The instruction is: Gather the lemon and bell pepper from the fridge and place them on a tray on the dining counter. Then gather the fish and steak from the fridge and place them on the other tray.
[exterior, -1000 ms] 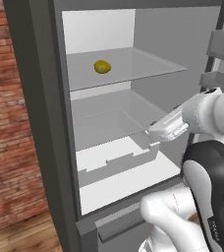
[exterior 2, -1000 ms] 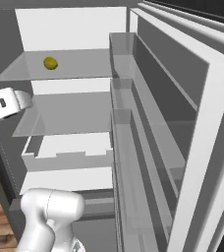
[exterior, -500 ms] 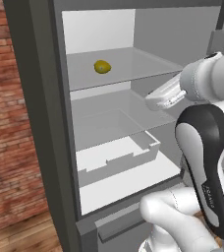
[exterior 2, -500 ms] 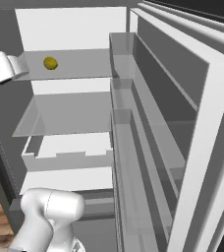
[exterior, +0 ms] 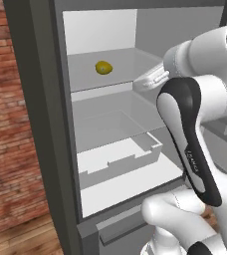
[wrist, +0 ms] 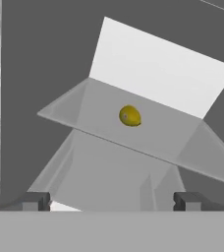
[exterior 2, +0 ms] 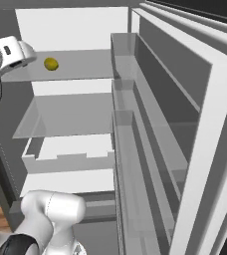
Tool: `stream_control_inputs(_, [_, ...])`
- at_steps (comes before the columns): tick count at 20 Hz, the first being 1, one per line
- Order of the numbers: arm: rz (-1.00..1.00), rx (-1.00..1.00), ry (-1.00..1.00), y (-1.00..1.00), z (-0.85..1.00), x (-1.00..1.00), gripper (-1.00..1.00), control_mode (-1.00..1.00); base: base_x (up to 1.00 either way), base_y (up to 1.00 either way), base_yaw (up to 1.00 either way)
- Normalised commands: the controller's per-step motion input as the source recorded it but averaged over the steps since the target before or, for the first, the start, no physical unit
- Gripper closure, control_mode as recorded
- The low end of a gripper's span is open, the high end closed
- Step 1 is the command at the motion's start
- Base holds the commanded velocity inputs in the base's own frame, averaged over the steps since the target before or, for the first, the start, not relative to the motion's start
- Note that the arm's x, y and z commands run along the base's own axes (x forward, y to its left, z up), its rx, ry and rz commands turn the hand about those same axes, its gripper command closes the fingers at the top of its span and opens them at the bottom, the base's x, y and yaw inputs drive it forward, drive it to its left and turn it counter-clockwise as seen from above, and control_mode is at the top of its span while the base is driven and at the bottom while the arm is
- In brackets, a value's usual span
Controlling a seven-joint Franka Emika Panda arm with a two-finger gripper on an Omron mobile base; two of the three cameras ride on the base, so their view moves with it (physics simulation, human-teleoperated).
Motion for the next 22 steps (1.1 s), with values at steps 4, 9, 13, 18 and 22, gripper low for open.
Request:
stream_control_inputs(4, [0.00,0.00,0.00,0.18,-0.06,0.55,-1.00,-1.00,0.00,0.00,0.00])
stream_control_inputs(9, [0.00,0.00,0.03,0.06,-0.08,0.59,-1.00,-1.00,0.00,0.00,0.00])
stream_control_inputs(13, [0.00,0.00,0.05,0.04,-0.05,0.59,-1.00,-1.00,0.00,0.00,0.00])
stream_control_inputs(18, [0.00,-0.01,0.04,0.11,-0.17,0.60,-1.00,-1.00,0.00,0.00,0.00])
stream_control_inputs(22, [0.00,-0.02,0.04,0.12,-0.26,0.57,-1.00,-1.00,0.00,0.00,0.00])
